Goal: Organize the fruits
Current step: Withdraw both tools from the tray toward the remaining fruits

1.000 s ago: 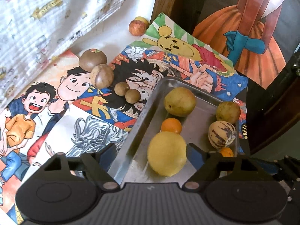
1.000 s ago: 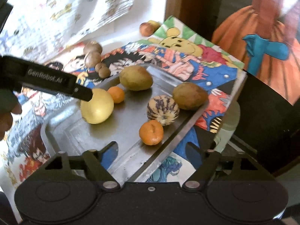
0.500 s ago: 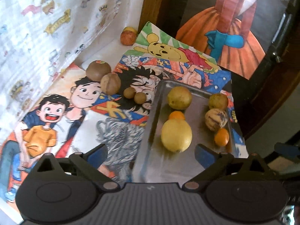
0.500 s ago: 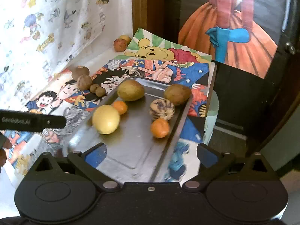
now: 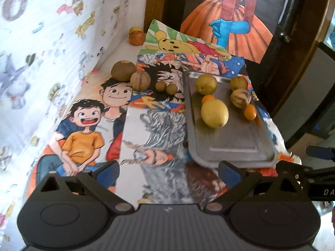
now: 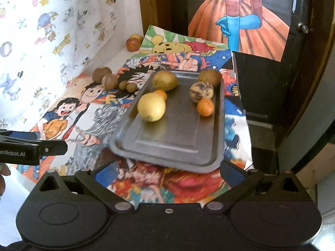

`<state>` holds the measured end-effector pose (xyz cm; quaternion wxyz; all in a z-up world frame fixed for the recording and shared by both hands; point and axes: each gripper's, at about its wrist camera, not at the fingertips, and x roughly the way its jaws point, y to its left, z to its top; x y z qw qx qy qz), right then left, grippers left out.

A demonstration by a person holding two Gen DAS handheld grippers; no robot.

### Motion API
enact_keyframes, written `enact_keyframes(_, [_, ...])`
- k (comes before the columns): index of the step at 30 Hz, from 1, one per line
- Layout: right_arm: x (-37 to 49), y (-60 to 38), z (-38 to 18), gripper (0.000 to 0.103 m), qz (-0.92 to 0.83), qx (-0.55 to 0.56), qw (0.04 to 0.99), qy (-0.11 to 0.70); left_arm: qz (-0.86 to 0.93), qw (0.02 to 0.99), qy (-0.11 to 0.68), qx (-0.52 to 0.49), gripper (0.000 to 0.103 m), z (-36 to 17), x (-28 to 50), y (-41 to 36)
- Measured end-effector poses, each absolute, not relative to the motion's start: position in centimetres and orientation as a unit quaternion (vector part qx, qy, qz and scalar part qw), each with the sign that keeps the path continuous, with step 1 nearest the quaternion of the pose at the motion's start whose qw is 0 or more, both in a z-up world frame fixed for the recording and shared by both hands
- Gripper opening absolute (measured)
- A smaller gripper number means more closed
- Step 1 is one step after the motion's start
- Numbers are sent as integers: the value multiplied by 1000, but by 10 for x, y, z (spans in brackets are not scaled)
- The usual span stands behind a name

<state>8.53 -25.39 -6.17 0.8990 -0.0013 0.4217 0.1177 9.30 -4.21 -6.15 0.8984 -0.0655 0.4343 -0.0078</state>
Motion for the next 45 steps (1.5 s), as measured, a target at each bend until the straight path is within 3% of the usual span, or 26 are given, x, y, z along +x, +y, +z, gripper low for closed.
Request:
enact_keyframes(26, [72,-215,-72,102,237,-17,848,473,57,879,466,-85,102,-69,30,9])
enact_keyframes(45, [139,-238,-56,102,363,-85,824,427,219,840,472,-152,102,-75,32,-3])
